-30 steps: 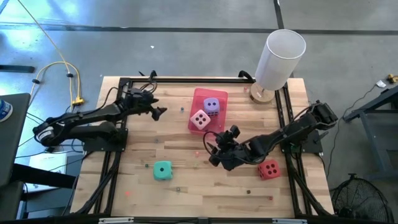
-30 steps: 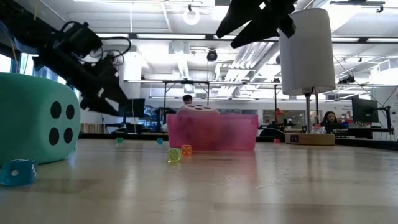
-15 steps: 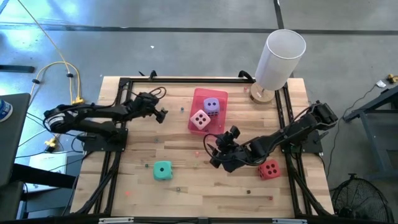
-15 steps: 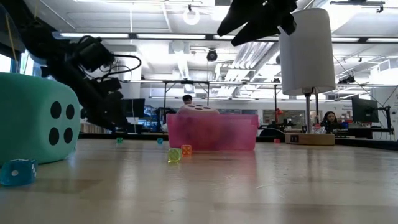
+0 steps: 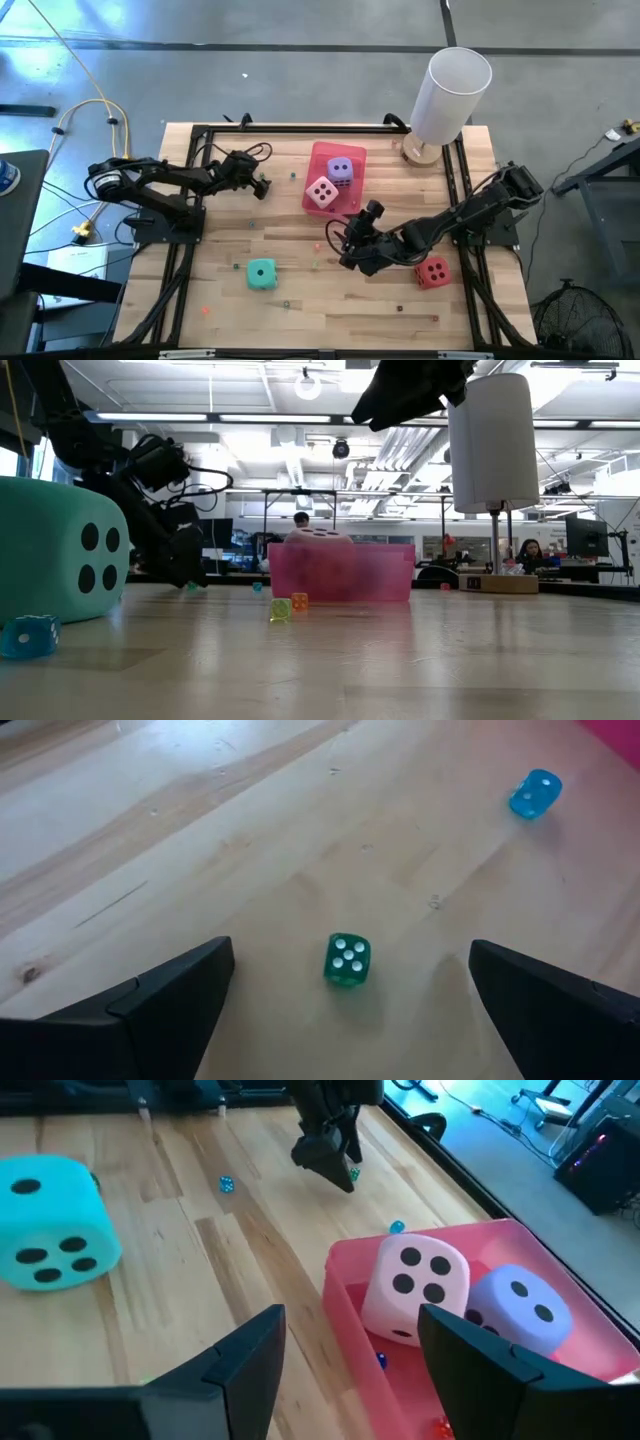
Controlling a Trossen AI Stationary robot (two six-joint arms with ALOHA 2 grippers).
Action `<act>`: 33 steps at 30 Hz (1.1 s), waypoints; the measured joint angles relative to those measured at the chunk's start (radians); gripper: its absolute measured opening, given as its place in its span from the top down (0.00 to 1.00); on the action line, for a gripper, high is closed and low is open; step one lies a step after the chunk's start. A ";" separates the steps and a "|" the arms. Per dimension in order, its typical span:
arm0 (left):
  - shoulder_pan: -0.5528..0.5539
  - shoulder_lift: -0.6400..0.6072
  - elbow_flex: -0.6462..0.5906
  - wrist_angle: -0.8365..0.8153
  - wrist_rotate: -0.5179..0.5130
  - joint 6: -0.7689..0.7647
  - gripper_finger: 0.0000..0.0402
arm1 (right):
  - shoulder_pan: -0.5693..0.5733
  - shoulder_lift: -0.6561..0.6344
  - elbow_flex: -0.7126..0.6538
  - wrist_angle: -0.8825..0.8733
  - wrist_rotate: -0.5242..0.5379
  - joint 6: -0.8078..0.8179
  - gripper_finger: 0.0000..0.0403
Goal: Pick & Place Dice
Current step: Put the small green die into the red bin
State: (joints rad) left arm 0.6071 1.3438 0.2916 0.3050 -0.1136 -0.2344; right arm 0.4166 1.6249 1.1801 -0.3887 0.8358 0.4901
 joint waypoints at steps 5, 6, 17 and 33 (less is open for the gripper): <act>-0.013 0.007 0.000 -0.002 -0.043 -0.015 0.13 | -0.008 0.000 0.000 -0.042 -0.004 -0.018 0.45; -0.018 0.007 0.000 -0.003 -0.052 -0.021 0.16 | -0.008 0.000 0.000 -0.044 -0.004 -0.019 0.45; -0.037 0.010 -0.002 0.013 -0.149 -0.032 0.46 | -0.004 0.000 0.000 -0.042 -0.069 0.051 0.45; -0.058 0.192 0.002 0.127 -0.170 -0.075 0.58 | -0.004 0.000 0.000 0.047 -0.186 0.118 0.45</act>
State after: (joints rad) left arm 0.5488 1.5356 0.2935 0.4319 -0.2838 -0.3096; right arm 0.4126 1.6249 1.1801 -0.3420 0.6501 0.6083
